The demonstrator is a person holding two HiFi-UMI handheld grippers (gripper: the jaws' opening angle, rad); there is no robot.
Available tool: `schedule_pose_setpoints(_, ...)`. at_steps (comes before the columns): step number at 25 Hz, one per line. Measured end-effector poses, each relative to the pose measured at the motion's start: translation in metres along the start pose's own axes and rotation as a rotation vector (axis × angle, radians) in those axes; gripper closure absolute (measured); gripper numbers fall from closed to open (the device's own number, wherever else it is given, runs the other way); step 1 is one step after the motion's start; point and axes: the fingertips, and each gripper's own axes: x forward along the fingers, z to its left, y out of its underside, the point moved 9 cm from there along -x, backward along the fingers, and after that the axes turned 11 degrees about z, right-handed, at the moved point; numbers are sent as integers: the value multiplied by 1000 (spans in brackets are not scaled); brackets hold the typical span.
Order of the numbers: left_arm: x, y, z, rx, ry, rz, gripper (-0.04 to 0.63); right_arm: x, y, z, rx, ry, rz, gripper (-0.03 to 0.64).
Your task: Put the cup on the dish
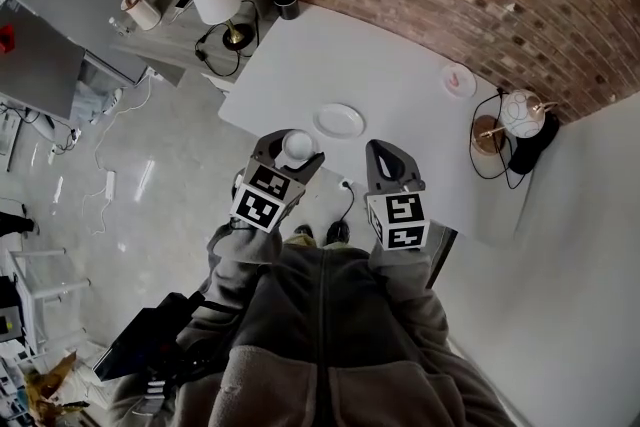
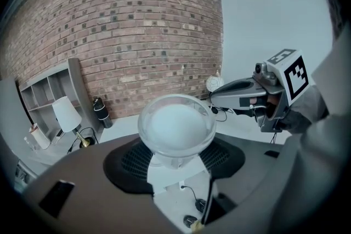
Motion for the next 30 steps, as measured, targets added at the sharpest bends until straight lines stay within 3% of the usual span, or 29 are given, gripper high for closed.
schedule_pose_setpoints(7,25,10,13,14,48,17,334,21,6,9,5,-4,68,615)
schedule_pose_setpoints(12,50,16,29,38,37,27,335,51,11,12,3,8,102,615)
schedule_pose_setpoints(30,181,66,46,59,78,94,334,137,84,-12,30,14,314,615)
